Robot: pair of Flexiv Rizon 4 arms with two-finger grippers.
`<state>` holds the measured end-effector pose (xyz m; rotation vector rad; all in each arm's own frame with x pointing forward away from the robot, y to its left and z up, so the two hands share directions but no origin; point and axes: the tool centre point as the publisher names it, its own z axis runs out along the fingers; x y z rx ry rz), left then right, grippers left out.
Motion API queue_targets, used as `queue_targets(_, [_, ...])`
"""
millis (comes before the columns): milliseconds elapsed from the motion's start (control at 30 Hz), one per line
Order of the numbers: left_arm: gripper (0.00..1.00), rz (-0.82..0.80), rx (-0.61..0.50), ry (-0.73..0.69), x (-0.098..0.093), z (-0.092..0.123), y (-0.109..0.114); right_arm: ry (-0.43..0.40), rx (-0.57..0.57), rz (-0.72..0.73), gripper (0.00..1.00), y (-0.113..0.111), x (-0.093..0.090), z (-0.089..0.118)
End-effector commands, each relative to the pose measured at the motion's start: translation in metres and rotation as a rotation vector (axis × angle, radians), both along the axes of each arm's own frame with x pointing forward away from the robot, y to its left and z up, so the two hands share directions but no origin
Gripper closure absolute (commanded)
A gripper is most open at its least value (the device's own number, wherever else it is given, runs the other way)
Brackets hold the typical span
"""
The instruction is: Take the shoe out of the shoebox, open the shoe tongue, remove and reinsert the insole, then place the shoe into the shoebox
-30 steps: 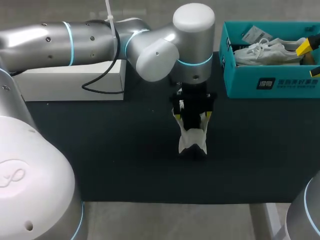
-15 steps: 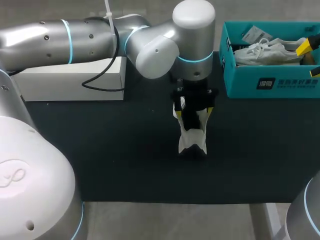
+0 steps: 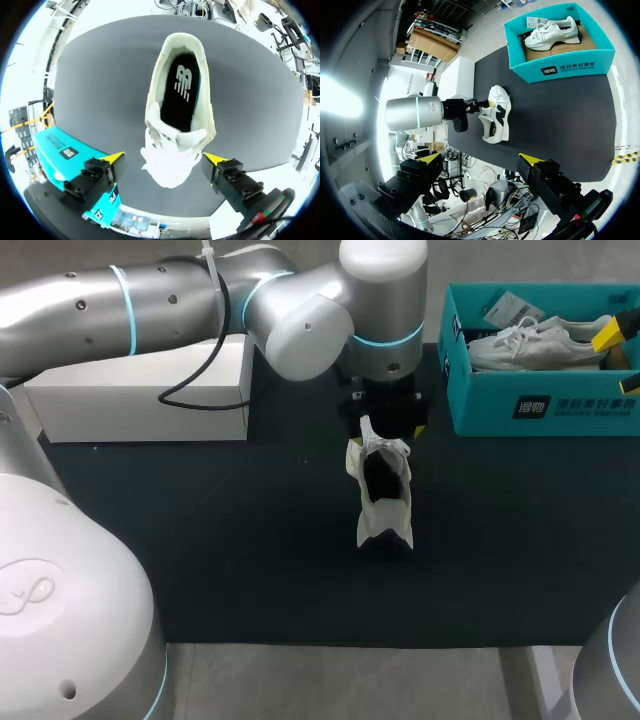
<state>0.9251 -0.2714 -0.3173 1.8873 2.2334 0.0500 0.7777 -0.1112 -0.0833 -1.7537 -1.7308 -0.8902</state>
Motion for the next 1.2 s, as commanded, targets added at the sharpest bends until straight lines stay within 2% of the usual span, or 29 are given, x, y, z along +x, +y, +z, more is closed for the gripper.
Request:
queue_targets(33, [0.73,0.018,-0.011,-0.016,0.005,0.018,0.004,0.002,-0.002,0.001,0.00,0.000,0.001,0.000])
queue_targets(67, [0.98,0.020,-0.011,-0.015,0.006,0.019,0.004,0.002,-0.002,0.001,0.00,0.000,0.001,0.000])
queue_targets(100, [1.00,0.039,-0.005,-0.002,0.007,0.022,0.004,0.002,-0.002,0.001,0.00,0.000,0.001,0.000])
queue_targets(267, [1.00,0.060,-0.001,0.033,0.005,0.021,-0.001,0.002,-0.002,0.001,0.00,0.000,0.001,0.000])
queue_targets(567, [1.00,0.114,0.036,0.113,-0.006,-0.008,-0.002,0.002,-0.002,0.001,0.00,0.000,0.001,0.000])
queue_targets(667, [1.00,0.157,0.033,0.174,-0.013,-0.013,0.000,0.002,-0.002,0.001,0.00,0.000,0.001,0.000])
queue_targets(800, [1.00,0.217,0.031,0.246,-0.033,-0.017,0.002,0.002,-0.002,0.001,0.00,0.000,0.001,0.000])
queue_targets(967, [1.00,0.250,0.046,0.246,-0.044,-0.024,0.005,0.002,-0.002,0.001,0.00,0.000,0.001,0.000])
queue_targets(1067, [1.00,0.350,0.061,0.222,-0.049,-0.015,0.005,0.002,-0.002,0.001,0.00,0.000,0.001,0.000])
queue_targets(1133, [1.00,0.547,0.070,0.200,-0.053,-0.003,0.004,0.002,-0.002,0.001,0.00,0.000,0.001,0.000])
queue_targets(1200, [1.00,0.677,0.008,0.232,-0.057,0.007,0.001,0.002,-0.002,0.001,0.00,0.000,0.001,0.000])
